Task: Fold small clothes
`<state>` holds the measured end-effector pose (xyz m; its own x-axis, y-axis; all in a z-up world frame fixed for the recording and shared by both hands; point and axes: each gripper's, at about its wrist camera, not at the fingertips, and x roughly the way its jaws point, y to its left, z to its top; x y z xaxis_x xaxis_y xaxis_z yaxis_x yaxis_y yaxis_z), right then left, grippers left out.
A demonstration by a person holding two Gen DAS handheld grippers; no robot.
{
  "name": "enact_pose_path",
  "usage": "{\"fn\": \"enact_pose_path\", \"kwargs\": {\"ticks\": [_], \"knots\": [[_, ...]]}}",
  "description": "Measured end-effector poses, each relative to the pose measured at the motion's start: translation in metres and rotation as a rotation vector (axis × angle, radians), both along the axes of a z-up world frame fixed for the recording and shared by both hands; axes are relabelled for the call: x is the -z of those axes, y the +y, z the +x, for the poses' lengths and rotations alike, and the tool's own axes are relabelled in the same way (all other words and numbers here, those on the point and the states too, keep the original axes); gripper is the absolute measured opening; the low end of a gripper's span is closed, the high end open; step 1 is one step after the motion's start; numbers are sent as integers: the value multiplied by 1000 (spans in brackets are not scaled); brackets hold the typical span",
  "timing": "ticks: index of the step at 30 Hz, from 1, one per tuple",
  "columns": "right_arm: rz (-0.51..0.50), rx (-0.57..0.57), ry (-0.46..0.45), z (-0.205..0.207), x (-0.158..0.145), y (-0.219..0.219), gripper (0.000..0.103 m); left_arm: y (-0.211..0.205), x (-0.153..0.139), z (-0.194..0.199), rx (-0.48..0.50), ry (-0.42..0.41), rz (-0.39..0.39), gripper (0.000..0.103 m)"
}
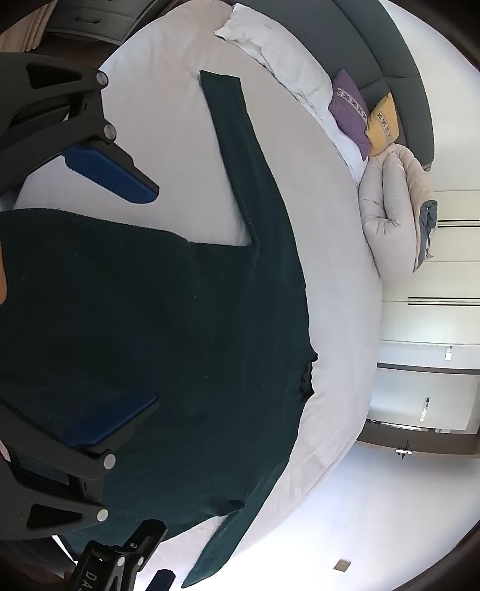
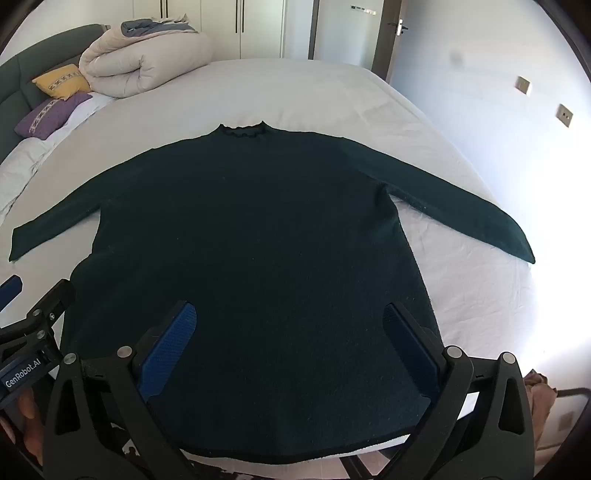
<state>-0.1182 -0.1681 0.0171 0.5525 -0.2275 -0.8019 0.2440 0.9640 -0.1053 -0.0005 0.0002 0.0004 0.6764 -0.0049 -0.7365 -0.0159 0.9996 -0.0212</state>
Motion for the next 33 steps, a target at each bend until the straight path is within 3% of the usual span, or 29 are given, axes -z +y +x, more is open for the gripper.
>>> {"fn": "enact_pose_path", "kwargs": {"ticks": [33], "knots": [[9,-14,7,-6,2,3,103,7,12,-5,-1,19,0,103]]}}
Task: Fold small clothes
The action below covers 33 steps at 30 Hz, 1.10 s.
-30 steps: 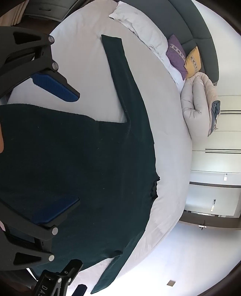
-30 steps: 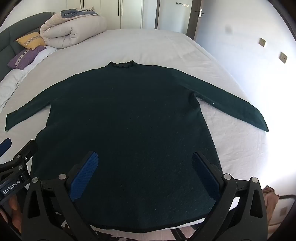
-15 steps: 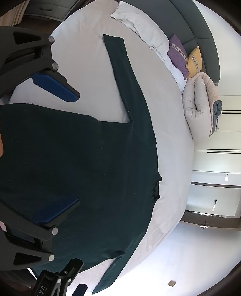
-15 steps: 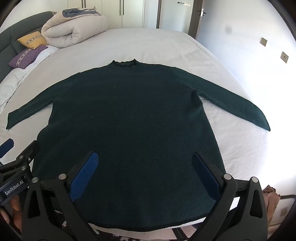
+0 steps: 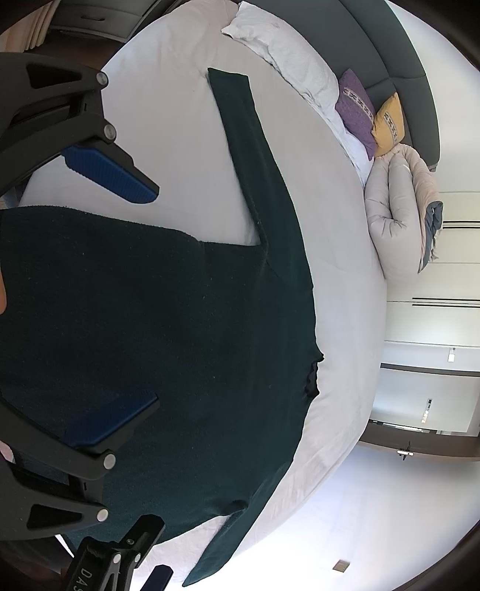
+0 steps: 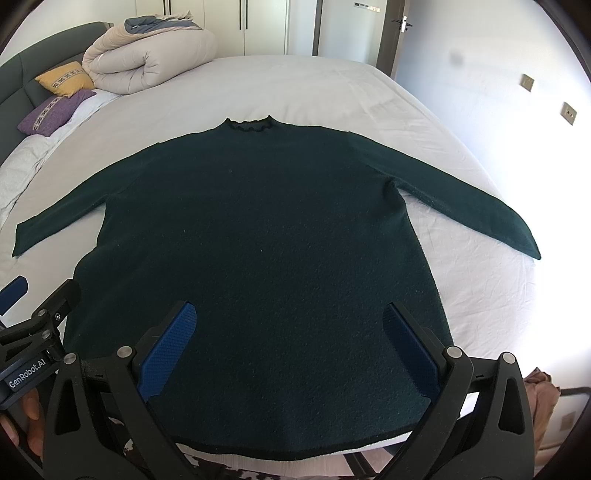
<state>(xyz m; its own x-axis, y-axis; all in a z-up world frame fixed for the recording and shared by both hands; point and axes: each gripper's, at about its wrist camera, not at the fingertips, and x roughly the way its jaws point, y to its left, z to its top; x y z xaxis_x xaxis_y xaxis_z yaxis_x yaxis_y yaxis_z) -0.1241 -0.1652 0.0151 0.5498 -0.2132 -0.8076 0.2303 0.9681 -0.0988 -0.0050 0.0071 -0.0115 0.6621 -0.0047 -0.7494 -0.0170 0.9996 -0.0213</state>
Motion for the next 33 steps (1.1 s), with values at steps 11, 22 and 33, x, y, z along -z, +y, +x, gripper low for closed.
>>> {"fn": "enact_pose_path", "kwargs": {"ticks": [11,22,33], "knots": [[-2,-1,-2,-3,4,3,103,-2,0,-1,0,0,-1,103],[0,-1,0,-2,5,3,103,-5,1,-1,2,2,-3,103],[0,-2,4,-2,7,4,103,-6,1,-1,2,4,-5,103]]}}
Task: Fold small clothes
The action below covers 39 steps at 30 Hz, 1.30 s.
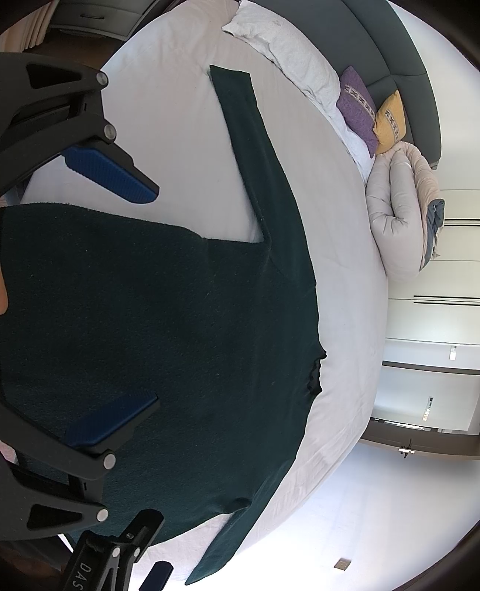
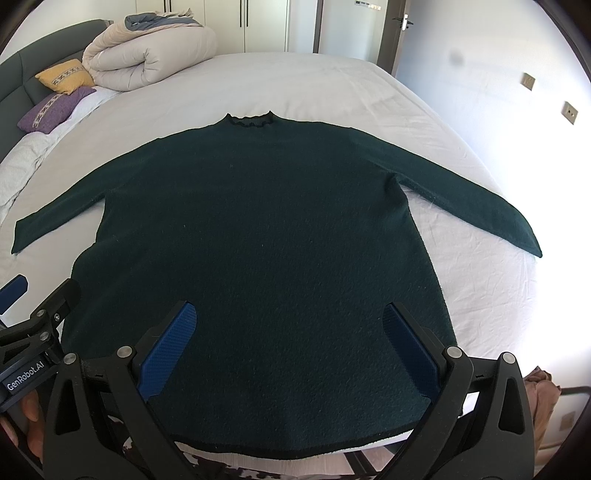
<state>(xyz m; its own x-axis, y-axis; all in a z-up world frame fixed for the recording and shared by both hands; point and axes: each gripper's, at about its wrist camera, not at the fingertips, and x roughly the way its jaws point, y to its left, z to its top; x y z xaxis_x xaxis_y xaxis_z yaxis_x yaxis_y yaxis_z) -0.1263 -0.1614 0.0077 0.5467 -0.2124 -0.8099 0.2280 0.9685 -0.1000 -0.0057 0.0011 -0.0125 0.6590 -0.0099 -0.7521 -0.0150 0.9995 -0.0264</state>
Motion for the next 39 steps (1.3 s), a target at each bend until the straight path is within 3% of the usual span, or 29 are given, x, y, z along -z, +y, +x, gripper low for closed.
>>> {"fn": "enact_pose_path", "kwargs": {"ticks": [33,36,39], "knots": [[-6,-7,15,-1,4,3,103,1,5,-5,-14,-13,15,103],[25,-10,9,-1,6,-2,103,-2,6,-5,-4,-27,36,103],[131,-12,-30,-5,5,-23,103,-5,9,-1,11,-17,37,103]]}}
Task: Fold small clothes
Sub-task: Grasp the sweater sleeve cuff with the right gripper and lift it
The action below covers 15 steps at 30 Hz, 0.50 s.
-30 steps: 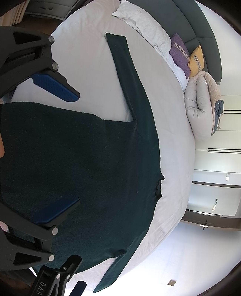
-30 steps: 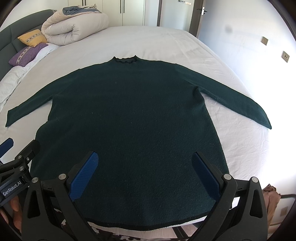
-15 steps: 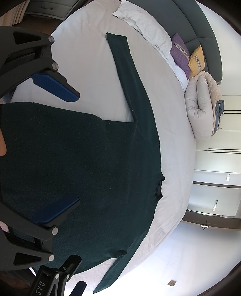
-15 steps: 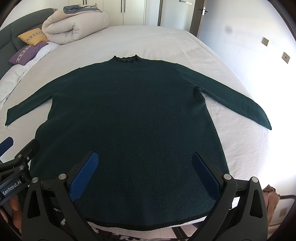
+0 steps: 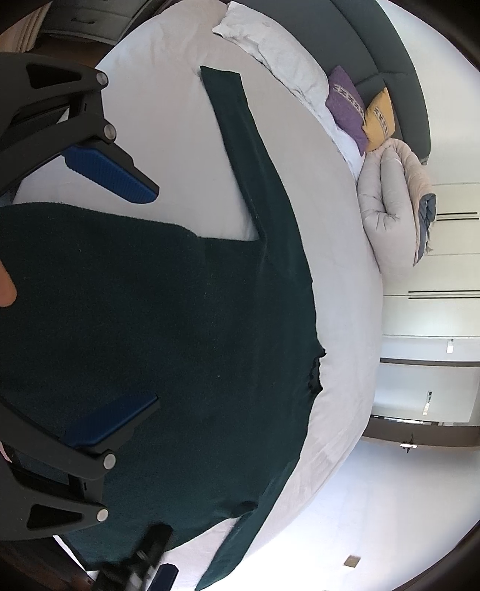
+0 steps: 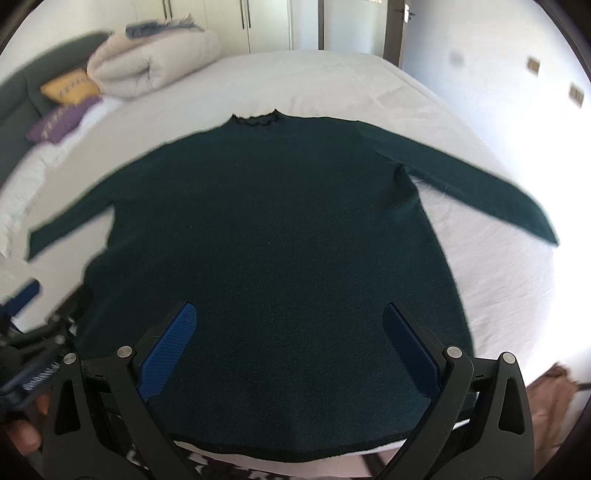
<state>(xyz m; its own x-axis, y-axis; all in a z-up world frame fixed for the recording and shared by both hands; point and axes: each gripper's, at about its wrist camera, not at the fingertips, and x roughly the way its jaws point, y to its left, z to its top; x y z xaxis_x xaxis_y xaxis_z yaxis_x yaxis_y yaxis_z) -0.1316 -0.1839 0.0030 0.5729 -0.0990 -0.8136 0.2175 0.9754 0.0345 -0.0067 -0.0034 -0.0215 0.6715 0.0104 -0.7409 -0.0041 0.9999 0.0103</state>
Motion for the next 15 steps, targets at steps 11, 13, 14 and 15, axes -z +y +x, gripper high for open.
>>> {"fn": "enact_pose_path", "kwargs": {"ticks": [11,13,14,15], "knots": [[573,449,-352,-55,7,-263,103,-8,5,44,51,43,-227,103],[653,554,-401,-67,20,-312,103,-20,8,56,58,66,-203,103],[687,601,-436,-73,27,-336,103,-25,11,62,67,88,-197,103],[710,650,-458,-77,34,-357,102,-29,14,67,75,113,-201,103]]}}
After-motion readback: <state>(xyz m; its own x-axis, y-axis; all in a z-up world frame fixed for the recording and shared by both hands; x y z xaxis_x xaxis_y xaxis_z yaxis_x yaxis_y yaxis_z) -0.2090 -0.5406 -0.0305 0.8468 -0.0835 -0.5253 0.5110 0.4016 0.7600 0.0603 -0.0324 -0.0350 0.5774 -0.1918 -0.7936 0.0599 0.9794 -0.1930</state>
